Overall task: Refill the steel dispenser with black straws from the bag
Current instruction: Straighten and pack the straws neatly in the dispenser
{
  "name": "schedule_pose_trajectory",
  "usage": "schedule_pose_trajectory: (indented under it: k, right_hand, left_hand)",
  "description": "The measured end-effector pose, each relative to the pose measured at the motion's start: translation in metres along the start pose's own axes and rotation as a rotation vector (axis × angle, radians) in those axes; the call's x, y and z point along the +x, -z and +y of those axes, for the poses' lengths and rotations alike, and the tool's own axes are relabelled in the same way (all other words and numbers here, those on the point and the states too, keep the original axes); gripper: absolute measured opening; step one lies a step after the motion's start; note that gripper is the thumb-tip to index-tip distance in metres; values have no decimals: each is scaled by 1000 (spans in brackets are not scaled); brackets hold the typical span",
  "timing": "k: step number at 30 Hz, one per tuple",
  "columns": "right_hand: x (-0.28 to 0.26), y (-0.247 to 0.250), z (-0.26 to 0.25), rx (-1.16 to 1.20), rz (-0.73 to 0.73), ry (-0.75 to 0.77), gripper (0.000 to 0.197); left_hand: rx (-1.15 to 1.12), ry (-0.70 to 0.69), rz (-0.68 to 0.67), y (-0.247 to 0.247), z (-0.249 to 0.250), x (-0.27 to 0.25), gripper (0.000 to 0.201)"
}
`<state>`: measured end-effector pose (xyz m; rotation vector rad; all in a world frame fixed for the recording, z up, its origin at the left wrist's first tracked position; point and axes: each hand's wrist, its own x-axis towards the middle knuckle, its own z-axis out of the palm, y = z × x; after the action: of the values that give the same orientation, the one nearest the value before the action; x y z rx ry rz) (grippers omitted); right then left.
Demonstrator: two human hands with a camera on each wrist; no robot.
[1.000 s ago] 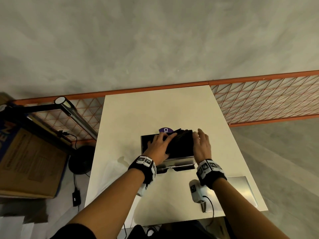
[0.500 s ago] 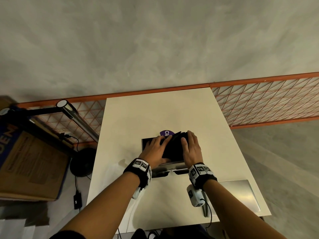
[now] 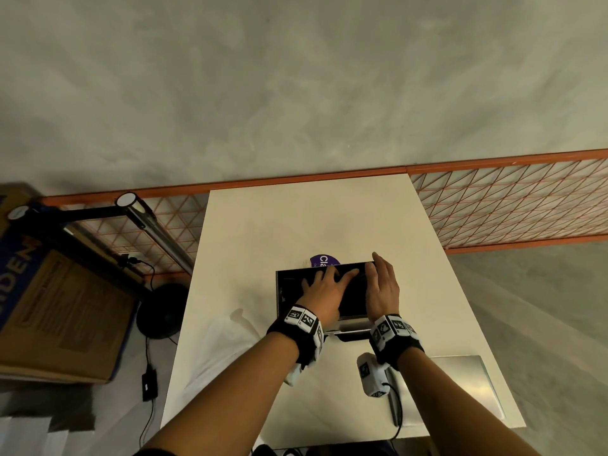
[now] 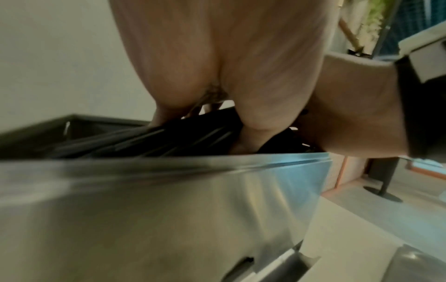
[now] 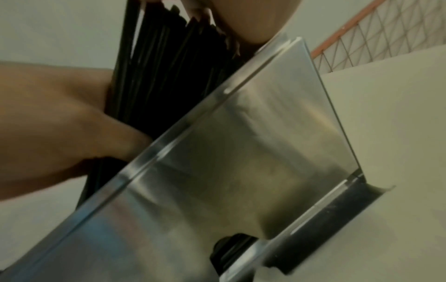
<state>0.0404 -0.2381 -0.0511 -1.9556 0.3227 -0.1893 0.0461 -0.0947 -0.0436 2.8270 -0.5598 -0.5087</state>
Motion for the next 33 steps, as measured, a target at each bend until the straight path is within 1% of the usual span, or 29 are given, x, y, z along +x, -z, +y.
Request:
schedule_pose_trajectory:
  k: [3, 5, 7, 8, 9, 11, 12, 14, 16, 18, 20, 23, 26, 29, 31, 33]
  right_hand:
    - [1, 0, 2, -32, 16, -10, 59]
    - [1, -2, 5, -118, -56, 14, 51]
    - [0, -5, 8, -234, -156, 62, 48]
    - [0, -4, 9, -255, -170, 73, 49]
    - [1, -2, 8, -243, -151, 70, 52]
    - [1, 2, 4, -175, -71, 38, 59]
    - [1, 2, 2, -149, -56, 20, 63]
    - [-3, -3, 0, -170, -115, 15, 69]
    - [-8, -11, 2, -247, -190, 73, 69]
    - [-10, -13, 6, -284, -210, 105, 64]
    - [-10, -9, 11, -321, -212, 138, 59]
    - [-8, -3, 19, -388, -175, 229, 60]
    - [-7, -7, 20, -393, -97, 297, 51]
    - [-8, -12, 20, -483, -45, 365, 43]
    - [-8, -12, 20, -573, -51, 357, 43]
    - [-5, -9, 19, -655, -79, 349, 42]
  left_hand:
    - [-108, -62, 73, -9, -6, 0, 92]
    - [-258, -97, 134, -15, -14, -2, 84]
    - [-326, -98, 175, -20, -28, -7, 84]
    - [-321, -89, 183, -22, -36, -10, 86]
    - [-307, -77, 188, -23, -44, -13, 89]
    - [-277, -59, 190, -25, -55, -19, 95]
    - [-253, -62, 187, -26, -56, -21, 97]
    - [-167, -68, 178, -29, -51, -23, 102]
    - [-43, -62, 157, -34, -44, -23, 108]
    - [68, -66, 126, -39, -41, -23, 110]
    - [109, -79, 114, -44, -42, -24, 108]
    - [117, -148, 116, -44, -43, -28, 102]
    - [118, -217, 126, -44, -46, -29, 93]
    - [80, -275, 144, -42, -51, -28, 90]
    - [-15, -254, 153, -38, -51, -27, 95]
    - [-183, -139, 181, -33, -49, -25, 104]
